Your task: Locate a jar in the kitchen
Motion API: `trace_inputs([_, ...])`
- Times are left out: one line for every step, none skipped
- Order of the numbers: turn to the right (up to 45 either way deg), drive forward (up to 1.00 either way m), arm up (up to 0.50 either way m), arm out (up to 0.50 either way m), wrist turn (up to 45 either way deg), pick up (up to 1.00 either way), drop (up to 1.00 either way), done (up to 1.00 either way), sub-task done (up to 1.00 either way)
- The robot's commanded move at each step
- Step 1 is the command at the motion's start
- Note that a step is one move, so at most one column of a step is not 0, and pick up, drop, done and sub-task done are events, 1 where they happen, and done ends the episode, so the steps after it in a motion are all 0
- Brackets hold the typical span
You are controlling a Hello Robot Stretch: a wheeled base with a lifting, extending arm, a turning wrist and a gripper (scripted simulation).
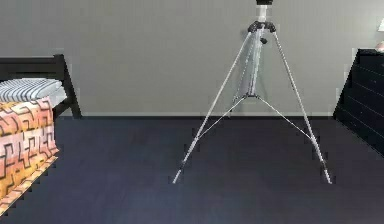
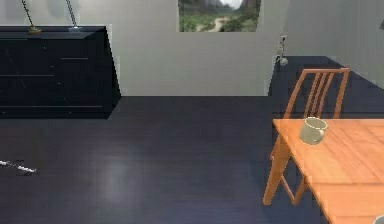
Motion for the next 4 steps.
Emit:
trace_inputs([-45.0,0.0,0.0,0.0,0.0,0.0,0.0,0.0,0.0])
trace_inputs([-39.0,0.0,0.0,0.0,0.0,0.0,0.0,0.0,0.0])
trace_inputs([0.0,0.65,0.0,0.0,0.0,0.0,0.0,0.0,0.0])
trace_inputs([-45.0,0.0,0.0,0.0,0.0,0.0,0.0,0.0,0.0])
